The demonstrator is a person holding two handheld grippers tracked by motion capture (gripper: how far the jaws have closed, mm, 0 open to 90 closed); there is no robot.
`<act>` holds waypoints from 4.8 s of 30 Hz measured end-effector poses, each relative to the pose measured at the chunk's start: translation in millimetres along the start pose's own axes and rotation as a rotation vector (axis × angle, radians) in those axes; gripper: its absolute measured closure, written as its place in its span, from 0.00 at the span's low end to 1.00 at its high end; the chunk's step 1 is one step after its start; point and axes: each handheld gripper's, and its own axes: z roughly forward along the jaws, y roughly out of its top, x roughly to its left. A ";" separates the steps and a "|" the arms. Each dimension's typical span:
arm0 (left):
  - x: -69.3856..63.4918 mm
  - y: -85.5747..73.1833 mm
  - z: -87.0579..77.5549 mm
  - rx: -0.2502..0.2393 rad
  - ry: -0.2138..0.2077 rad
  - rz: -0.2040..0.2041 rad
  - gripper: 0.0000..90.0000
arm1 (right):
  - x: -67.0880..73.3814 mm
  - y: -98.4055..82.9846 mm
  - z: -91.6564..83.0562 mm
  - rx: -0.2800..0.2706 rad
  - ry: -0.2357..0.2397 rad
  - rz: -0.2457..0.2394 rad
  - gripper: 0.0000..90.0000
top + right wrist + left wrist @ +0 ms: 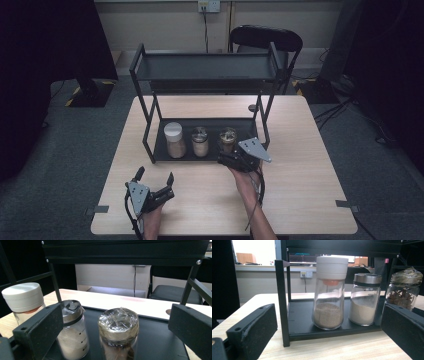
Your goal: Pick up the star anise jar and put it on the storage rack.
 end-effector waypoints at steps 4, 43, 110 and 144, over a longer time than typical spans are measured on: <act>0.1 0.0 0.0 0.000 0.000 0.000 0.00 | 1.6 -2.3 -4.8 -0.022 0.000 -0.011 0.00; 0.0 -0.3 -0.1 -0.002 0.000 0.001 0.00 | 1.1 -20.6 -46.7 -0.089 -0.040 0.028 0.00; -0.4 -0.1 0.0 0.000 -0.002 0.007 0.00 | -5.4 -99.4 -89.4 -0.207 -0.133 -0.001 0.00; -1.4 0.0 0.1 0.001 0.002 0.012 0.00 | -4.9 -115.7 -84.7 -0.149 -0.155 -0.020 0.00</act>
